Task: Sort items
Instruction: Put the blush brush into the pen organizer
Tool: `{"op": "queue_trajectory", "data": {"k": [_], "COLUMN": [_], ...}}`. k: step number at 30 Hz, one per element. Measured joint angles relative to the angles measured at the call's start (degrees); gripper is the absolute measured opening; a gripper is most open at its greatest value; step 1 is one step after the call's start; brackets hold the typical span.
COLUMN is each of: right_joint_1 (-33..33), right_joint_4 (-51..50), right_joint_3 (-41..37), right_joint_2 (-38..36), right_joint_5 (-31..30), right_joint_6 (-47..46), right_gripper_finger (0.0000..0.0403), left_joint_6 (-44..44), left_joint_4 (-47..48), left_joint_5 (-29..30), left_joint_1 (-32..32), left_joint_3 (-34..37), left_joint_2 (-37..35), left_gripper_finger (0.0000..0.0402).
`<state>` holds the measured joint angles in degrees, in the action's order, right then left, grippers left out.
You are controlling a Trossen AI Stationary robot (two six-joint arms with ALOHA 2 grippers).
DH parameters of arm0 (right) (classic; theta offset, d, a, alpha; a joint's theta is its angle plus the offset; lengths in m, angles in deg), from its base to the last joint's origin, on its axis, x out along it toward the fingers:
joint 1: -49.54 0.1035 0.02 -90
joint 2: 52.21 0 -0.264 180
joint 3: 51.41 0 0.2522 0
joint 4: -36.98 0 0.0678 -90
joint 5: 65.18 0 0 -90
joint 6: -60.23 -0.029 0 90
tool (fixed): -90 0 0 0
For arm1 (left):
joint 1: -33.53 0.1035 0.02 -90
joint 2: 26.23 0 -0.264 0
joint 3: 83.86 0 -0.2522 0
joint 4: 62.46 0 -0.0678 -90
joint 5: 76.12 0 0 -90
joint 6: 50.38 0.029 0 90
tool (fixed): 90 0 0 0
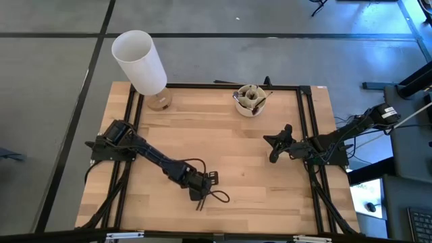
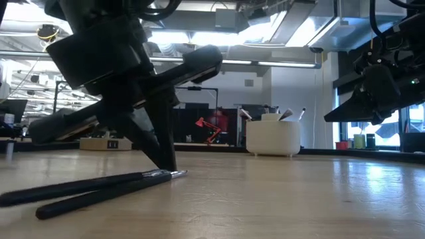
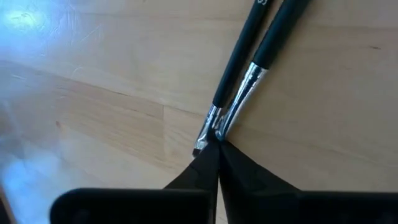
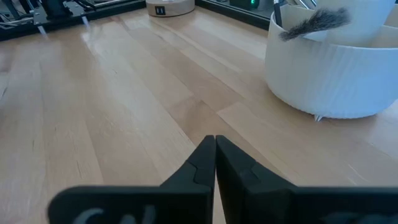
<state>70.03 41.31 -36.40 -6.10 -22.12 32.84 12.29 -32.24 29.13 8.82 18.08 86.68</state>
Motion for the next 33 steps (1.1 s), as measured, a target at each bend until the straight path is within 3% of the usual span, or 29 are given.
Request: {"op": "queue_trajectory", "data": {"k": [6,15,19,25,33], "right_joint_1": [0.00,-0.01,-0.02,-0.02,-0.02], "right_joint_4": [0.00,-0.01,-0.20,-0.46,-0.46], "right_joint_3": [0.00,0.00,0.00,0.00,0.00], "right_joint_2": [0.02,0.01,0.00,0.01,0.02], "right_joint_5": [0.00,0.00,0.00,0.00,-0.01], "right_joint_6": [-0.06,-0.54,-0.59,-0.59,-0.49], "right_gripper_finger": [0.0013,0.0013,0.0013,0.0013,0.0013], "left_joint_6": [-0.38,5.22,9.59,21.68,35.96], "left_joint_4": [-0.21,2.11,-1.22,-15.50,-50.95], "left_joint_5": [3.31,22.51,31.05,39.22,35.50], "left_joint_1": [0.33,7.13,12.48,21.27,32.55], "left_joint_3": [0.12,0.33,0.28,0.28,0.21], "left_joint_2": [-1.37,-6.53,-8.32,-8.29,-8.38], "left_gripper_finger": [0.0003,0.0003,0.0002,0.0002,0.0002]}}
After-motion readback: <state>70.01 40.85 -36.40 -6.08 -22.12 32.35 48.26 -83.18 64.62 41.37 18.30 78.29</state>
